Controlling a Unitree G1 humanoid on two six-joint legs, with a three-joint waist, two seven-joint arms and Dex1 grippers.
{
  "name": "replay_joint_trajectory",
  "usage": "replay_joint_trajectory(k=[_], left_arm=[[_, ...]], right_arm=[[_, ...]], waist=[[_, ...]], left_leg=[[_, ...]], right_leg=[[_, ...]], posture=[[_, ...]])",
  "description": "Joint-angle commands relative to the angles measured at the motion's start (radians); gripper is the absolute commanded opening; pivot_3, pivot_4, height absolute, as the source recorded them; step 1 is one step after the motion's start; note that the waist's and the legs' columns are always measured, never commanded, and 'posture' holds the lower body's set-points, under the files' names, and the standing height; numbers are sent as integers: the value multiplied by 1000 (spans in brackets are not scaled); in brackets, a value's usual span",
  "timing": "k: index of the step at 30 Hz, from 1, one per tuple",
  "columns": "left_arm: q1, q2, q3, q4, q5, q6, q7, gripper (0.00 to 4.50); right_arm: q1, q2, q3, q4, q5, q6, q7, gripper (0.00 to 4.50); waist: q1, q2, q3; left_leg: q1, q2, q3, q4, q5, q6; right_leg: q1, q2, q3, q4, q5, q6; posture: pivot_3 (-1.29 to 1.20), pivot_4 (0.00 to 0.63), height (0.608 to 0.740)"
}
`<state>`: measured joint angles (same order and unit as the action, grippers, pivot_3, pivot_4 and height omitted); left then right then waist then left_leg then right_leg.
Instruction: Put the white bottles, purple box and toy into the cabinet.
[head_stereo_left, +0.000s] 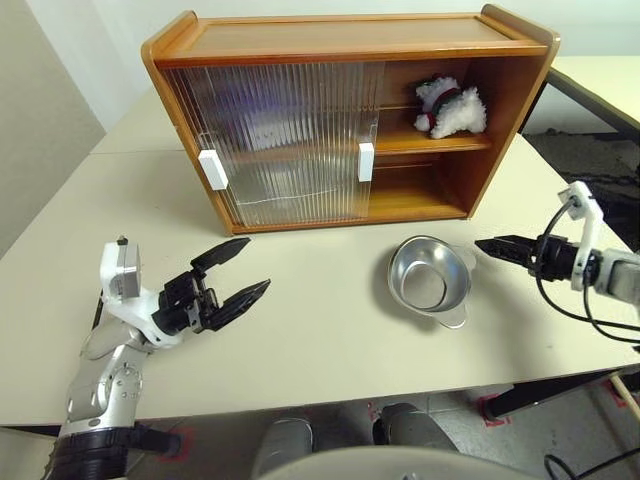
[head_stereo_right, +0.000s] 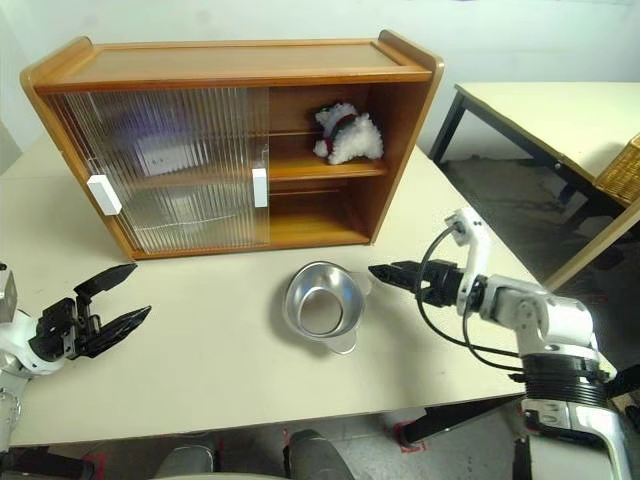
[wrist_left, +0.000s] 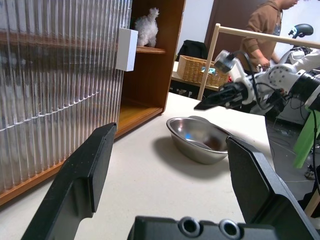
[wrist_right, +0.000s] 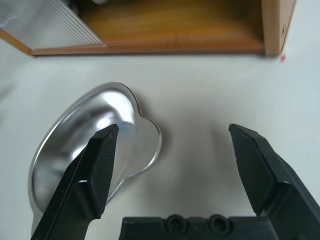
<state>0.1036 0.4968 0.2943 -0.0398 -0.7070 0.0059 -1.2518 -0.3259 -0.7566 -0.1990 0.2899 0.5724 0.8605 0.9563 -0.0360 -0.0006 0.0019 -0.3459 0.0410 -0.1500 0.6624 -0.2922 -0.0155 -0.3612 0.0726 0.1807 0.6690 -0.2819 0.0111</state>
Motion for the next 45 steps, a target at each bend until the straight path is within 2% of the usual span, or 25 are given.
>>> replay_joint_trajectory(k=[1, 12, 16, 19, 28, 29, 35, 43, 45], left_arm=[[-1, 1, -6, 4, 11, -8, -2, 4500], [-7, 8, -3, 12, 16, -7, 0, 4500], [-6, 6, -4, 12, 16, -6, -1, 4500], [-7, 3, -6, 13, 16, -7, -1, 4500], [-5, 23, -33, 1, 24, 4, -37, 4500], [1, 32, -38, -4, 28, 3, -47, 4500], [10, 63, -50, -33, 25, 20, -51, 4500], [11, 61, -55, -65, 24, 57, -7, 4500], [8, 59, -54, -63, 25, 55, -5, 4500]], right_arm=[[11, 4, -4, 13, 6, 44, -6, 4432], [21, 43, 10, -35, 45, 125, 18, 4432], [9, 96, -14, -27, 66, 102, 7, 4432], [-17, 144, -50, -21, 100, 131, -24, 3843], [-34, 141, -31, -3, 108, 151, -4, 418], [-36, 136, -30, 3, 111, 157, 0, 225], [-50, 139, -78, 27, 172, 221, -12, 7], [-108, 288, -306, 2, 327, 270, -235, 7], [-123, 330, -353, -3, 350, 254, -301, 7]], waist=[[1, 0, 0], [3, 0, 0], [2, 0, 0], [2, 2, -1], [6, 3, -3], [6, 3, -5], [9, 0, -7], [3, 0, -7], [0, 0, -7]], left_leg=[[0, 0, 0, 0, 0, 0], [1, 0, 0, 1, 0, 0], [1, 0, 0, 1, 0, 0], [1, 0, 0, 1, 0, 0], [1, 0, 0, 1, 0, 0], [1, 0, 0, 1, 0, 0], [5, 0, 0, 1, 0, 0], [5, 0, 0, 0, 1, 1], [5, 0, 0, -2, 1, 1]], right_leg=[[0, 0, 0, 0, 0, 0], [1, 0, 0, 0, -1, 3], [1, 0, 0, 0, -1, 3], [1, 0, 0, 1, 1, 0], [1, 0, 0, 1, 1, -1], [1, 0, 0, 1, 1, -1], [5, 0, 0, 1, 1, 0], [2, 0, 0, 2, 2, -2], [1, 1, -1, 2, 5, -7]], posture=[[-49, 0, 740], [-46, 0, 740], [-46, 0, 740], [-46, 0, 740], [-39, 0, 740], [-39, 0, 740], [-42, 0, 740], [-56, 0, 740], [-59, 1, 740]])
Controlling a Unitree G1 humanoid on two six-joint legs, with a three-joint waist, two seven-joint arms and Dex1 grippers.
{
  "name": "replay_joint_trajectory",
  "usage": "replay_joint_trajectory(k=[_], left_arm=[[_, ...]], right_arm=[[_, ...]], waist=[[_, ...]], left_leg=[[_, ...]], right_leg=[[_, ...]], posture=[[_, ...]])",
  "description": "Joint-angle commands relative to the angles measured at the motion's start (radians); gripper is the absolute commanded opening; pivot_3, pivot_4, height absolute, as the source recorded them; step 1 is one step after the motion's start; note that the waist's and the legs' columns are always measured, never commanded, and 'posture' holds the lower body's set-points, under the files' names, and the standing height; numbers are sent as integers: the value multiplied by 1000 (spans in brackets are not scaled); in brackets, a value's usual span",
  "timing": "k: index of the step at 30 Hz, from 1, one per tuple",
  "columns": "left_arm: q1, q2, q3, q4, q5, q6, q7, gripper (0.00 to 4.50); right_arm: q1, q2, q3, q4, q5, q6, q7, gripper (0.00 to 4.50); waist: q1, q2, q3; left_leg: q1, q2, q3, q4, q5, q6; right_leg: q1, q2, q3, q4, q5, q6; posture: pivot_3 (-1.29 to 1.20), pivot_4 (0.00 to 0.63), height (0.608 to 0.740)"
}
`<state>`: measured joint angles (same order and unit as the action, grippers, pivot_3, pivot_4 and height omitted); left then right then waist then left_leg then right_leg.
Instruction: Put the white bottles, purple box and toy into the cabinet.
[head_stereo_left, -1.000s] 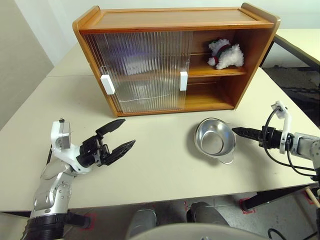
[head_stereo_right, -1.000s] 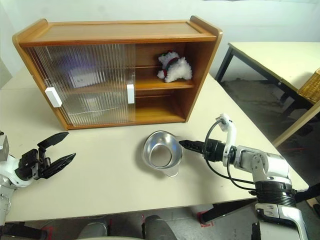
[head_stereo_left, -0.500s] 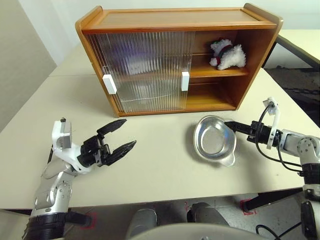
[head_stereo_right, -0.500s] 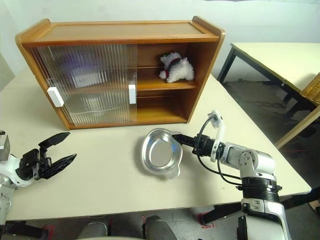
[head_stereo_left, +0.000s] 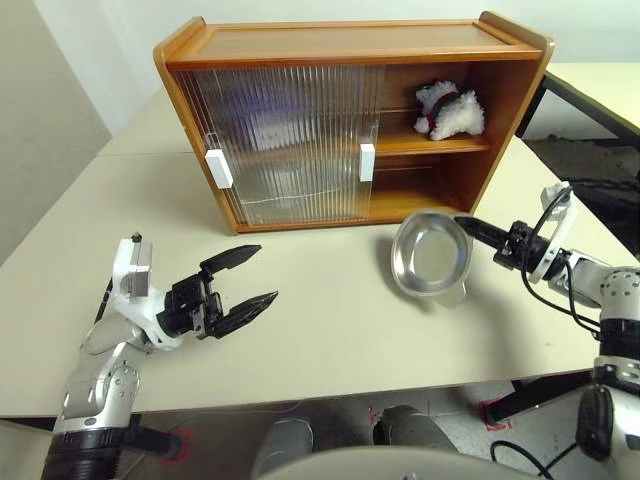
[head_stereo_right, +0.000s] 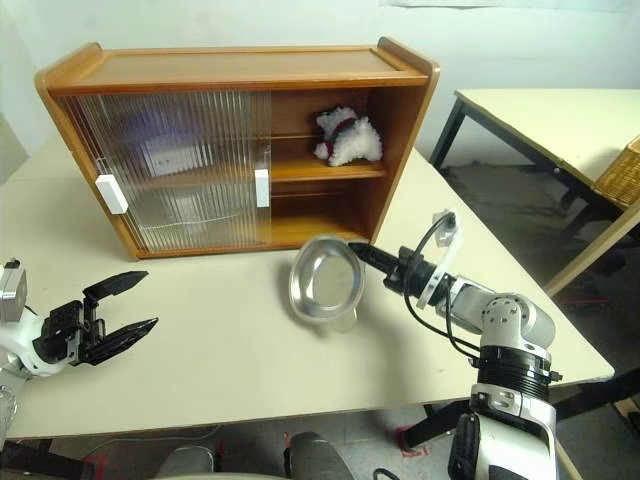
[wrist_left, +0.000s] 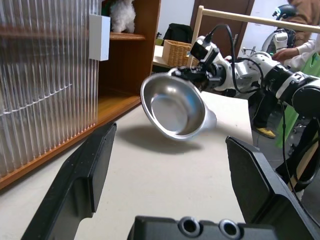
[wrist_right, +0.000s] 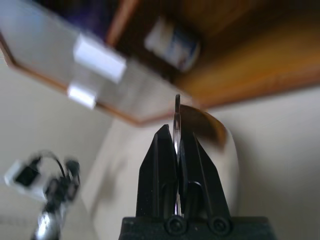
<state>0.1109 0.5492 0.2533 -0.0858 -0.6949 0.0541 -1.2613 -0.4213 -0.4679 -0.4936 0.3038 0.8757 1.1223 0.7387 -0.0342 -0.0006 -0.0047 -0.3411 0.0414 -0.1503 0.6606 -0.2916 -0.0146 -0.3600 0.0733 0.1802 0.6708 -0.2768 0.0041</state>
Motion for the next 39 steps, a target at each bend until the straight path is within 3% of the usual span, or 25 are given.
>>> replay_joint_trajectory(k=[1, 7, 16, 24, 39], left_arm=[[0, 7, -13, -16, 13, 7, 5, 4500], [-1, 3, -10, 0, 19, -5, 3, 4500], [-5, 7, 3, 28, 21, -22, -11, 4500], [-11, 3, 4, 46, 19, -31, -22, 4500], [7, -3, 6, 42, 18, -46, -14, 4500]], right_arm=[[-35, 60, -80, -17, 55, -21, -115, 7], [-78, 158, -156, 1, 60, -144, -278, 7], [-121, 260, -173, 60, 70, -294, -396, 7], [-194, 356, -173, 166, 27, -564, -450, 7], [-357, 390, -170, 557, -50, -925, -458, 7]], waist=[[-3, 0, 0], [-10, 2, -1], [-16, 3, -1], [-23, 6, 0], [-22, 11, 0]], left_leg=[[0, 0, 0, -1, 0, 0], [-5, 1, 0, -2, -1, 2], [-5, 1, -3, -2, -3, 5], [-6, 1, -5, -2, -4, 6], [-8, 2, -7, -2, -4, 7]], right_leg=[[-1, 0, 0, 0, 0, 0], [-7, 0, 0, 0, -1, 1], [-7, 0, 0, 0, -1, 2], [-9, 0, -1, 0, 0, 2], [-9, 0, -3, 0, 0, 1]], posture=[[-59, 1, 740], [-61, 0, 740], [-58, 0, 740], [-49, 0, 740], [-25, 0, 740]])
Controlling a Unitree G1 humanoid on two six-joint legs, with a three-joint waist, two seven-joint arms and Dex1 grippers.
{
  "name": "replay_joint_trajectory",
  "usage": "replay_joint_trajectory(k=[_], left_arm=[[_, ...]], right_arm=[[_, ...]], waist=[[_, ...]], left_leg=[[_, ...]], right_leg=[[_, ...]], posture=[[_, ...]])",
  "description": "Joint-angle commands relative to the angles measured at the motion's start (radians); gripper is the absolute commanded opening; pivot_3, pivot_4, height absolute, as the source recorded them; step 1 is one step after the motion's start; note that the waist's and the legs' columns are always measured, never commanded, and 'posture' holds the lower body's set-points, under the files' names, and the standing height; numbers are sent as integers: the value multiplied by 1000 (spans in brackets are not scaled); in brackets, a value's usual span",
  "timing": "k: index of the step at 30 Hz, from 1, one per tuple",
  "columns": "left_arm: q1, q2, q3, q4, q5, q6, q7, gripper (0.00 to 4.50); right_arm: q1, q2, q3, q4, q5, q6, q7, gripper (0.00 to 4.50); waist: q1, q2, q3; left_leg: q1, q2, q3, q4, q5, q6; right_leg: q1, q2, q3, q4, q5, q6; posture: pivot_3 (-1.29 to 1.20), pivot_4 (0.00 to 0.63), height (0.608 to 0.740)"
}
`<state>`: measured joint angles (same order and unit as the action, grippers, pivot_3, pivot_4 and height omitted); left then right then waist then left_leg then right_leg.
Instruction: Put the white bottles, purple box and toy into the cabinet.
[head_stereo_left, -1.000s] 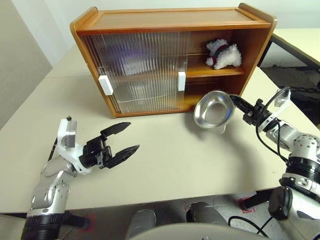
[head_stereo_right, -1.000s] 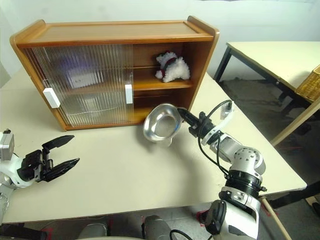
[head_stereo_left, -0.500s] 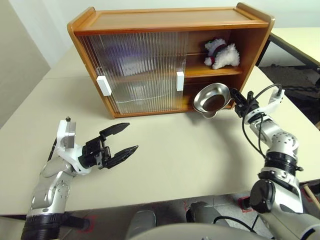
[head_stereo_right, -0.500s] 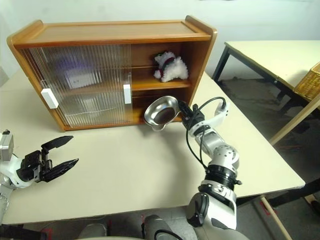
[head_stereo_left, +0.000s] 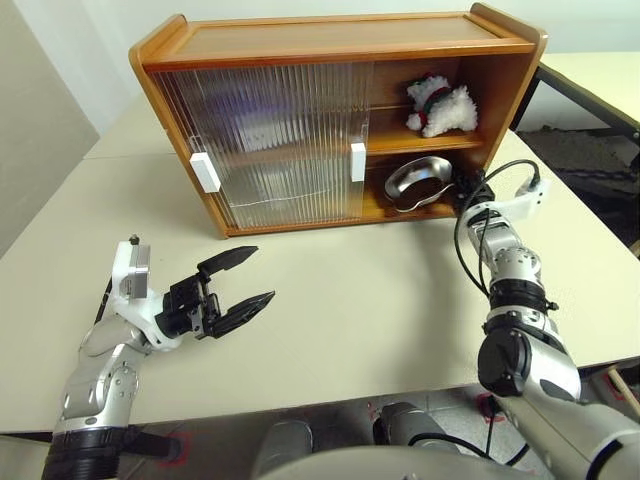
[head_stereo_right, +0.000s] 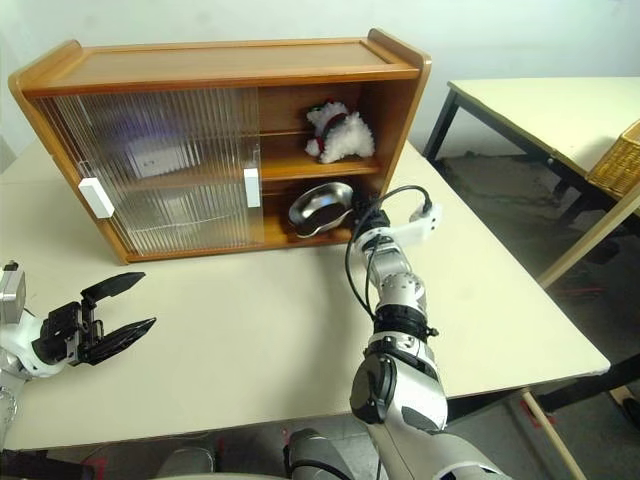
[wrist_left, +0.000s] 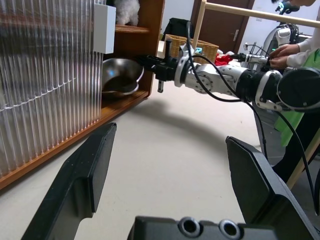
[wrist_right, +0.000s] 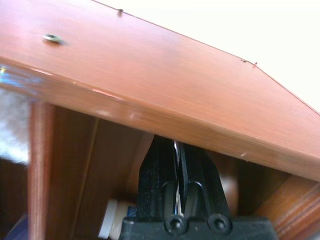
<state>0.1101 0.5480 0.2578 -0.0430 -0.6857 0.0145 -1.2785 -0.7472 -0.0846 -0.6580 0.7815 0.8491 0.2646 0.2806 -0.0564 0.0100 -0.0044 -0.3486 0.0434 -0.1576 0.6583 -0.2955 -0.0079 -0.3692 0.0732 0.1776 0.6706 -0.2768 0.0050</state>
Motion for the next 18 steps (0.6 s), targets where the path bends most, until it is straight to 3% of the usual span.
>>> replay_joint_trajectory(k=[1, 5, 8, 10, 18], left_arm=[[9, -3, 1, -1, 9, -7, 4, 4500], [13, -6, 0, -5, 10, -8, 7, 4500], [15, -9, 0, -8, 11, -10, 11, 4500], [16, -10, 0, -7, 12, -11, 12, 4500], [17, -15, -10, -17, 13, -8, 19, 4500]], right_arm=[[-48, 9, -8, 110, -27, -94, -1, 7], [-87, 13, -4, 185, -40, -143, 1, 7], [-90, 5, 20, 201, -66, -138, 16, 543], [-83, -10, 45, 204, -102, -143, 24, 1076], [-15, -27, 113, 106, -163, -70, 36, 4139]], waist=[[0, 0, 0], [0, 0, 0], [0, 0, 0], [1, 0, 0], [1, 0, 0]], left_leg=[[0, 0, 0, 0, 0, 0], [0, 0, 0, 0, 0, 0], [0, 1, 0, 0, 0, 0], [0, 1, 0, 0, 0, 0], [0, 1, 0, 1, 0, 0]], right_leg=[[0, 0, 0, 0, 0, 0], [0, 0, 0, 0, 1, -1], [0, 0, 0, 0, 1, -1], [0, 0, -1, 0, 1, -1], [1, 0, -1, 0, 1, -1]], posture=[[-25, 0, 740], [-25, 0, 740], [-18, 0, 740], [-18, 0, 740], [-30, 0, 740]])
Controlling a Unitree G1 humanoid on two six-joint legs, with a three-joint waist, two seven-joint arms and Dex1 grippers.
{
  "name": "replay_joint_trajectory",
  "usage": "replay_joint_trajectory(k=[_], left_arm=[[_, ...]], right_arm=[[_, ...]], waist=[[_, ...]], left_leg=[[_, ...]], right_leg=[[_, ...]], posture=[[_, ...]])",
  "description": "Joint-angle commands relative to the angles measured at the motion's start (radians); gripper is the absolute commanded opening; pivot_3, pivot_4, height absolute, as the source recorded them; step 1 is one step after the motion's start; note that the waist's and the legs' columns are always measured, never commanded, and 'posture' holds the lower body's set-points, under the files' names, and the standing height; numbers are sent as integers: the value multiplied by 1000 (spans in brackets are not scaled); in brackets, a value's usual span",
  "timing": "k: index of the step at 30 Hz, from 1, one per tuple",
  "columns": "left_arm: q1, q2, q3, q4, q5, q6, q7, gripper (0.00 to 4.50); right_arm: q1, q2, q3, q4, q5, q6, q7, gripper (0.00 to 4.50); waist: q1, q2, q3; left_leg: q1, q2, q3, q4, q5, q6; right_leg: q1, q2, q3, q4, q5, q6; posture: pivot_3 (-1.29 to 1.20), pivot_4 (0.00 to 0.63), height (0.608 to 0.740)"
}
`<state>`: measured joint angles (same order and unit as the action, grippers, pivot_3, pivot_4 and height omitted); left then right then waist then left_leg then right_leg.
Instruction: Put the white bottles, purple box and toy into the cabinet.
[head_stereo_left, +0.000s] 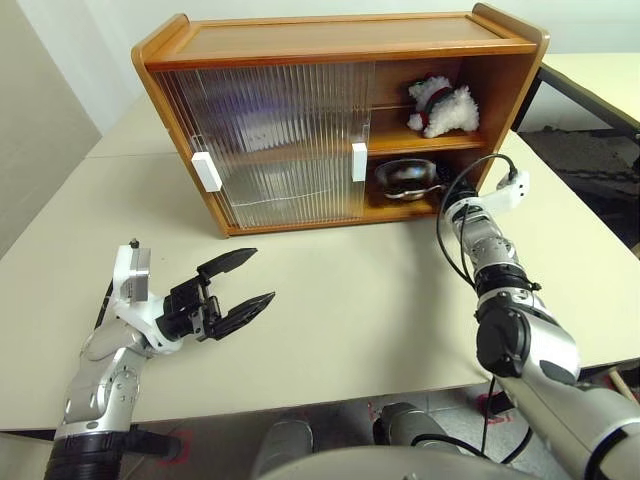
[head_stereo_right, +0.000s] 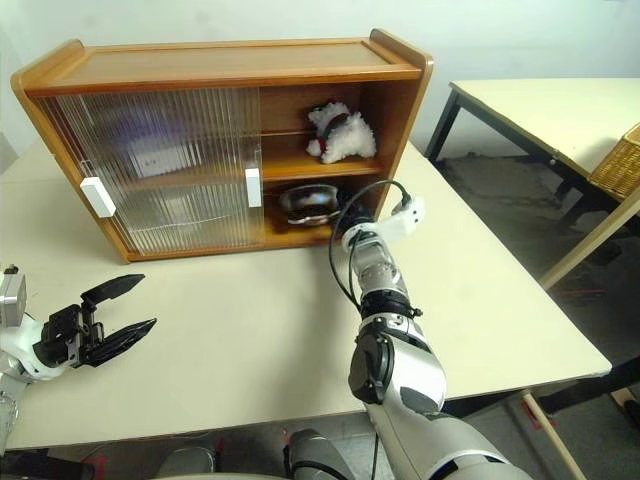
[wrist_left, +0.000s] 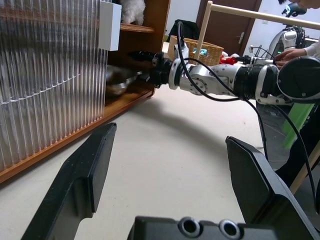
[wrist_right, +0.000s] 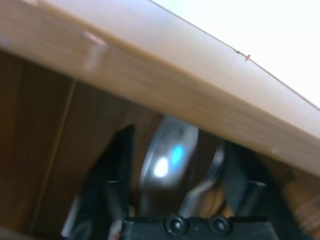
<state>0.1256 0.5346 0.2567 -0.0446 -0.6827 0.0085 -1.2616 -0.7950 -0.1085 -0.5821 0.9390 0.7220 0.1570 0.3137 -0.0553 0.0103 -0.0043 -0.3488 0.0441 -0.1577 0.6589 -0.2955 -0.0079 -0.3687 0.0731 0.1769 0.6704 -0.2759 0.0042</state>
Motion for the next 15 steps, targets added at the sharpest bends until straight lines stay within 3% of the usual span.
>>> replay_joint_trajectory(k=[1, 9, 15], left_arm=[[2, -2, -10, -16, 10, -2, 2, 4500], [19, 0, -5, -29, 6, 2, 4, 4500], [18, -1, -3, -21, 6, -1, 2, 4500]], right_arm=[[55, -5, 61, -85, -53, 52, 8, 4450], [322, -14, 249, -487, -143, 203, 40, 4450], [529, -96, 436, -813, -165, 327, 193, 4450]], waist=[[0, 0, 0], [0, 0, 0], [0, 0, 0]], left_leg=[[0, 0, 0, 0, 0, 0], [1, -1, 0, 1, 0, 0], [2, -1, 0, 1, 0, 0]], right_leg=[[0, 0, 0, 0, 0, 0], [2, 1, -1, -1, 0, 1], [4, 1, 0, -1, 1, 2]], posture=[[-31, 0, 740], [-28, 6, 740], [-31, 9, 740]])
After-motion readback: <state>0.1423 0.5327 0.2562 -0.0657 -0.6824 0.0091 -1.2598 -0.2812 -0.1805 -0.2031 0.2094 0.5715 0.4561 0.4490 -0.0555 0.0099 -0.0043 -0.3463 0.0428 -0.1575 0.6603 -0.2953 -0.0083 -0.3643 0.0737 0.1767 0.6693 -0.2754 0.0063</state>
